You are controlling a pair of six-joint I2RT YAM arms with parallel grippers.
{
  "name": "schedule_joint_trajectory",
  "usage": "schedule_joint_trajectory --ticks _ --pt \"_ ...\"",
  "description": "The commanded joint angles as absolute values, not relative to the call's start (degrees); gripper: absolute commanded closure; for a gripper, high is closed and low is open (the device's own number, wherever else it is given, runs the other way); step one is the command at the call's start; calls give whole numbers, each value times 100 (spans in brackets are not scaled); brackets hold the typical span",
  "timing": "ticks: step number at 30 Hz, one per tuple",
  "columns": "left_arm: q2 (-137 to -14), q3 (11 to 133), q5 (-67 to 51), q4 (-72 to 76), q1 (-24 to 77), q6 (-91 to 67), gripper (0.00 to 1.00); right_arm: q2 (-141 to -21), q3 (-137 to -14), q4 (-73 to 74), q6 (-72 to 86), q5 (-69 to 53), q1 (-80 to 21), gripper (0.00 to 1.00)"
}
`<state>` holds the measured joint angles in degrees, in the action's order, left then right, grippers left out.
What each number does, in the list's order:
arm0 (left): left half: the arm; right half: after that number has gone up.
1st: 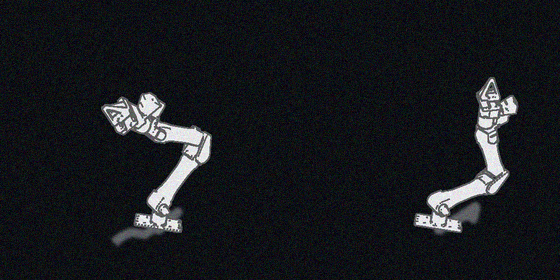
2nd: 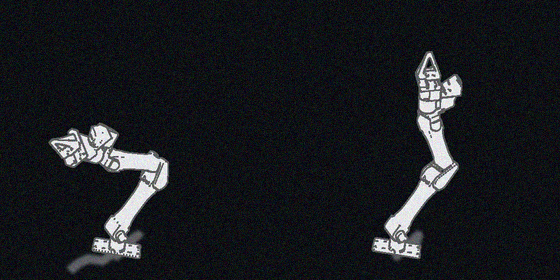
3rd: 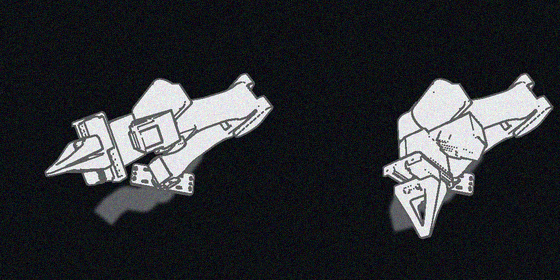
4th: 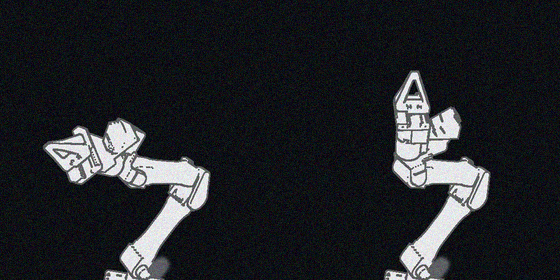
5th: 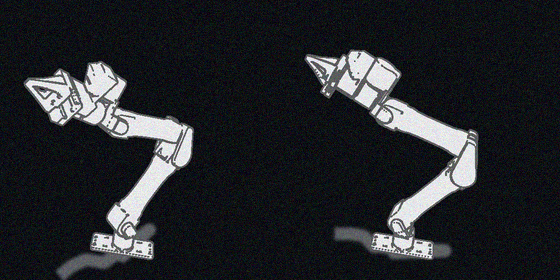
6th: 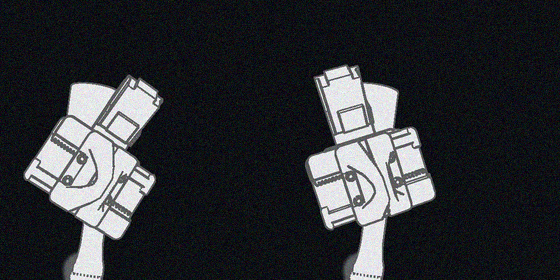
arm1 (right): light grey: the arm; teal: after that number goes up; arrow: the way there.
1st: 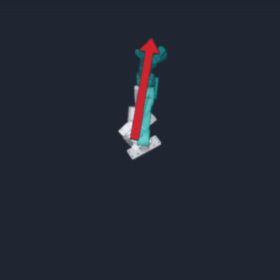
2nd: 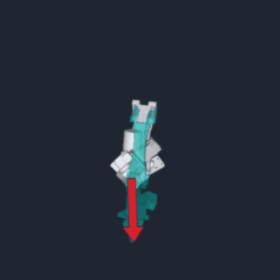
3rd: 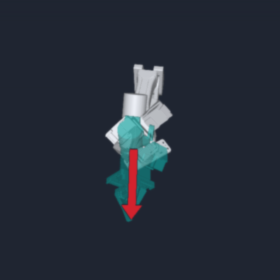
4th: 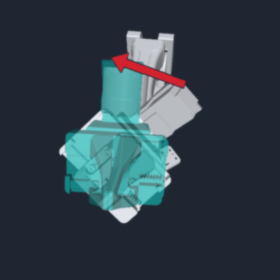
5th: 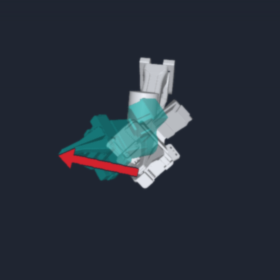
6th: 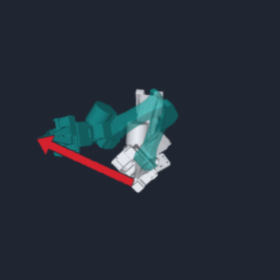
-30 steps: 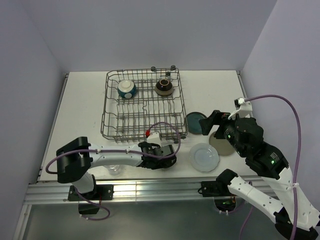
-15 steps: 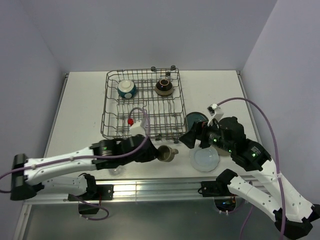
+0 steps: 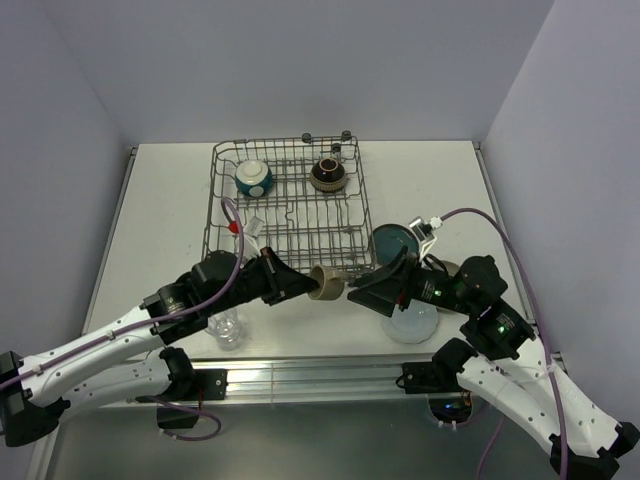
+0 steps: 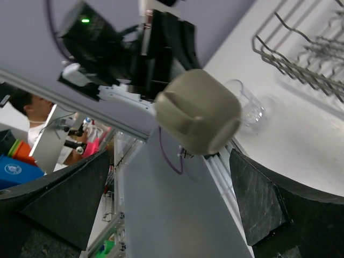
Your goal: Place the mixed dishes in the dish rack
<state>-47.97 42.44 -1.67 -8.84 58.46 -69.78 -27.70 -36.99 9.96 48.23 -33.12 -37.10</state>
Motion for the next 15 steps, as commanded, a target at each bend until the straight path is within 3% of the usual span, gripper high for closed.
schedule_joint_trajectory --ticks 1,9,15 --pt "-4702 4158 -843 271 5704 -7347 100 -2602 -3683 149 4949 -3543 -3718 0" --pt "-4702 3683 -1608 1642 5476 -8437 100 -2760 -3841 317 4553 -3559 -3718 0" --pt "-4755 3560 -1819 2125 5458 -8736 100 -2865 -3656 -474 4991 -3893 -3718 1"
